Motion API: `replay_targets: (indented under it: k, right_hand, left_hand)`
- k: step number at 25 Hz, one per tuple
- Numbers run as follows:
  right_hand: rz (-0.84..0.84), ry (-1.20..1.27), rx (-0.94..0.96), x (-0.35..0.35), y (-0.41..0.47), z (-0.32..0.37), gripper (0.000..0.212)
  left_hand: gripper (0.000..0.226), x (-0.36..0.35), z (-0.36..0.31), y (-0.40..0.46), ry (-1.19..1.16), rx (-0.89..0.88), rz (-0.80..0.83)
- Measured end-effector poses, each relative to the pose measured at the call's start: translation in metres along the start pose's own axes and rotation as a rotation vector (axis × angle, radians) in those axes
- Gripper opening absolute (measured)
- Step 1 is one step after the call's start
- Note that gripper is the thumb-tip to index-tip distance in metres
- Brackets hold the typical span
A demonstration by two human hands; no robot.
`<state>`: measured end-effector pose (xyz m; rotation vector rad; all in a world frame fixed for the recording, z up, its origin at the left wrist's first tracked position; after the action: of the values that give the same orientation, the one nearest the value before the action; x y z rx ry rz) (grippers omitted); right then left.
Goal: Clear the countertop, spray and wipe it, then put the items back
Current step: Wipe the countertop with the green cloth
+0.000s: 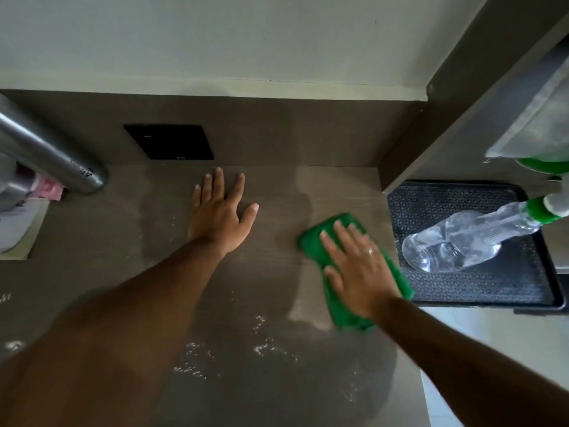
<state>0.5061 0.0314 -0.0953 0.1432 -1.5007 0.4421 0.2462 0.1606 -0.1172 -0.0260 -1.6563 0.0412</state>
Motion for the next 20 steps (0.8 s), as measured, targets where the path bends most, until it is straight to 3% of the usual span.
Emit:
replay_targets:
  k: [3,5,7,10,13,17,20]
  right_hand:
    - [-0.024,0.051,-0.314,0.012,0.079,-0.036,0.066]
    - [-0.019,0.095,-0.371,0.014,0.117,-0.011,0.066]
    - [-0.016,0.085,-0.247,0.009,0.112,0.033,0.066]
    - [-0.018,0.058,-0.021,-0.009,0.014,0.091,0.067]
    - [0.016,0.113,0.022,-0.02,-0.075,0.071,0.068]
    - [0.013,0.087,-0.297,-0.005,-0.04,-0.037,0.066]
    - [-0.001,0.114,-0.525,0.012,0.042,-0.06,0.065]
  left_hand:
    - [0.073,-0.003,0.002,0.002,0.006,-0.003,-0.018]
    - [0.072,-0.004,0.001,0.002,0.004,-0.009,-0.015]
    - [0.071,-0.004,0.001,0.002,0.01,-0.005,-0.008]
    - [0.072,-0.001,0.0,0.001,0.01,0.003,0.016]
    - [0.073,0.003,0.0,-0.001,0.002,0.006,0.035]
    - [0.074,0.003,-0.001,-0.001,0.005,-0.002,0.029]
    - [0.073,0.003,-0.003,0.001,0.006,-0.003,0.006]
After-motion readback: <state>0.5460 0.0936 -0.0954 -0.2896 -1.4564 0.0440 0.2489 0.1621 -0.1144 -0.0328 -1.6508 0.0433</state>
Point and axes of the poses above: each hand's wrist, its own y-axis towards the middle knuckle, its own x-axis out of the back of the hand, z = x × y, the point moved 7 cm from there along y, towards the middle knuckle, and after that the axes turned 6 degrees about x, right-handed, at the moved point
